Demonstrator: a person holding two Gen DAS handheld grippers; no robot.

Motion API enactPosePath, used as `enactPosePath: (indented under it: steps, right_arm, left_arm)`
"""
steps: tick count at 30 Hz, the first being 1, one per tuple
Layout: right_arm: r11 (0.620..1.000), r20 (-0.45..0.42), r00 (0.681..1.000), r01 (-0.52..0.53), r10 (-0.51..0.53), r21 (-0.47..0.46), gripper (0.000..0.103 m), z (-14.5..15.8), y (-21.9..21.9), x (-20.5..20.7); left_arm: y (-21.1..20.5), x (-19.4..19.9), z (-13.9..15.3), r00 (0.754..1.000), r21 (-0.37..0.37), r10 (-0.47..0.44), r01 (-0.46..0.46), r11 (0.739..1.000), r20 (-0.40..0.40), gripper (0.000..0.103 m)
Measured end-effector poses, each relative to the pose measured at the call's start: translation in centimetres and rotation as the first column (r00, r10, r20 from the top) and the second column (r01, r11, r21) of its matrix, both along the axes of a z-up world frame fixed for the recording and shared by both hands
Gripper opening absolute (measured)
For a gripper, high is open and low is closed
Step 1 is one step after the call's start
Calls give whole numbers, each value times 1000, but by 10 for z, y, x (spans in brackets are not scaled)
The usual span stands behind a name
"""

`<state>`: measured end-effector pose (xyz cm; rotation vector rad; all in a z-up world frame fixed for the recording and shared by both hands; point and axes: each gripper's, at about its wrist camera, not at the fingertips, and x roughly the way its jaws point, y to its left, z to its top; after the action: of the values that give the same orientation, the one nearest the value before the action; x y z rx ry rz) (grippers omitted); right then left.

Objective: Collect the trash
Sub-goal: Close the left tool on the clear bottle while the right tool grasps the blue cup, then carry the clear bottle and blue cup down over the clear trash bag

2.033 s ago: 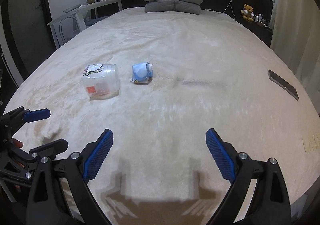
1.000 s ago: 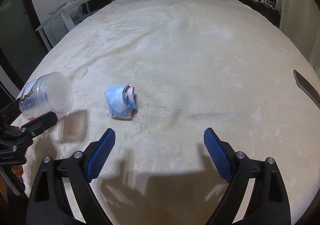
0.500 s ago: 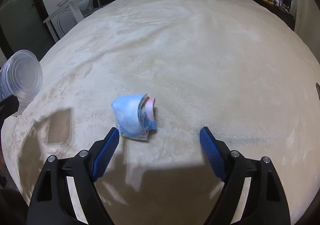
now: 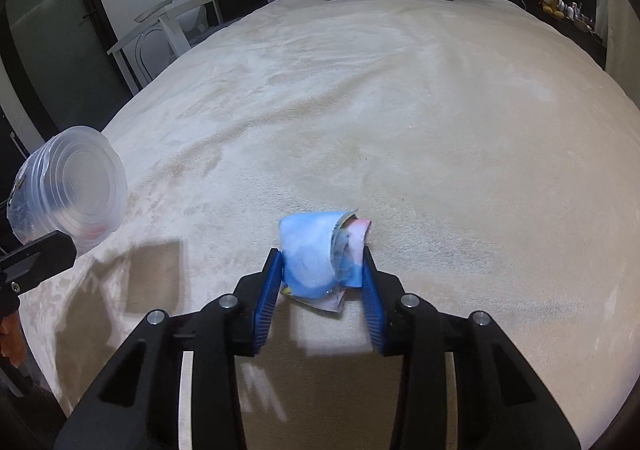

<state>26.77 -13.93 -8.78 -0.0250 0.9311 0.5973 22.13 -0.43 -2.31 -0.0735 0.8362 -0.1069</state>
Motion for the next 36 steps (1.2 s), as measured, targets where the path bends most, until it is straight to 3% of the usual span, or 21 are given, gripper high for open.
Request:
enactPosePath:
  steps: [15, 23, 36]
  right_arm:
    - [1000, 125, 992, 6, -10, 28, 39, 47, -32, -73]
    - [997, 159, 987, -4, -9, 81, 39, 57, -45, -129]
    - [997, 187, 982, -8, -7, 79, 39, 51, -61, -209]
  left_arm:
    - [-23, -48, -14, 999, 5, -22, 23, 1000, -35, 86]
    - [-33, -88, -18, 999, 19, -21, 22, 1000, -37, 86]
    - [-42, -162, -19, 1000, 14, -3, 3, 1000, 8, 86]
